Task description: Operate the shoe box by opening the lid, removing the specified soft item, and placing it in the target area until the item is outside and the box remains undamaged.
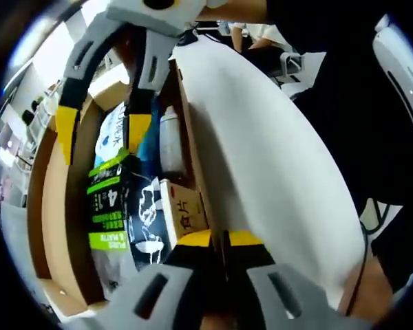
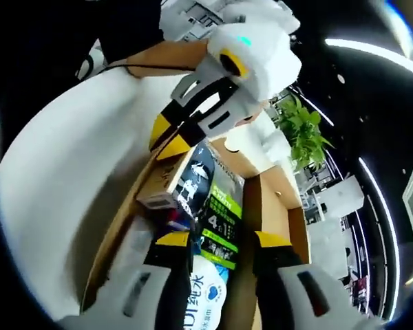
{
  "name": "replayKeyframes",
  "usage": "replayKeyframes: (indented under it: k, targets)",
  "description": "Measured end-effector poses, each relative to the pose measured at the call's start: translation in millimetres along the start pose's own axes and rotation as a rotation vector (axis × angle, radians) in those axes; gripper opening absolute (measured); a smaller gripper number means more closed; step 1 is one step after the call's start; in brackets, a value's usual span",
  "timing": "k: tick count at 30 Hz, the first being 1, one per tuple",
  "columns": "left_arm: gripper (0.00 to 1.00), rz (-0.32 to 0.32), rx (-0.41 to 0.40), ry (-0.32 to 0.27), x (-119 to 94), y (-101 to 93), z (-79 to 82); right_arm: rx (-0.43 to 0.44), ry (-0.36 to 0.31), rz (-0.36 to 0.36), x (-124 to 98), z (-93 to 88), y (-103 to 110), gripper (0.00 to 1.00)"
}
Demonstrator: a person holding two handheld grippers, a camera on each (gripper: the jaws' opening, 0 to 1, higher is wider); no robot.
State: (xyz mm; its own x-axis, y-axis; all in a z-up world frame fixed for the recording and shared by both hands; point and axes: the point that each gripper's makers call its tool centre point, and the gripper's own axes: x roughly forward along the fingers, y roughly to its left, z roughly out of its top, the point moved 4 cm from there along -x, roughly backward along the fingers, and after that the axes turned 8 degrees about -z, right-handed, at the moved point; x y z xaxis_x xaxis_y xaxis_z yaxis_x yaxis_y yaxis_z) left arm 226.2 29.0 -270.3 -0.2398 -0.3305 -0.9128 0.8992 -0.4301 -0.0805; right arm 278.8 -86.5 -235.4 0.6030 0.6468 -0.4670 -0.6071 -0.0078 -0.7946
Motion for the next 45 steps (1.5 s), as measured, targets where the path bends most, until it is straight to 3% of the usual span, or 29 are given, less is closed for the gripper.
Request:
replayKeyframes:
  k: [7,12,22,29,39,45]
  targets:
    - [0.06,-0.001,-0.001,-0.001,1,-0.6,0.7,0.000,0.009,-0.032,4,-1.8,-8,0.36]
    - [0.06,-0.001,-0.001,0.001,1,-0.8,1.2,0.011,-0.015,-0.122,-7,2.7,-21,0.32]
    - [0.05,0.000,0.000,0.007,2,-2.3,2.6,-0.070,0.022,-0.111,15,2.1,-6,0.34]
    - [0.05,0.000,0.001,0.007,2,-1.7,1.5,-0.058,0.011,-0.204,7,6.6,-18,0.28]
    - [0.06,0.000,0.001,0.011,2,-2.1,1.1,-0.065,0.026,-0.173,31,6.9,-12,0.22]
    - [0.06,-0.003,0.001,0.005,1,-1.9,0.7,-0.076,0.034,-0.172,35,7.4,-11,0.19]
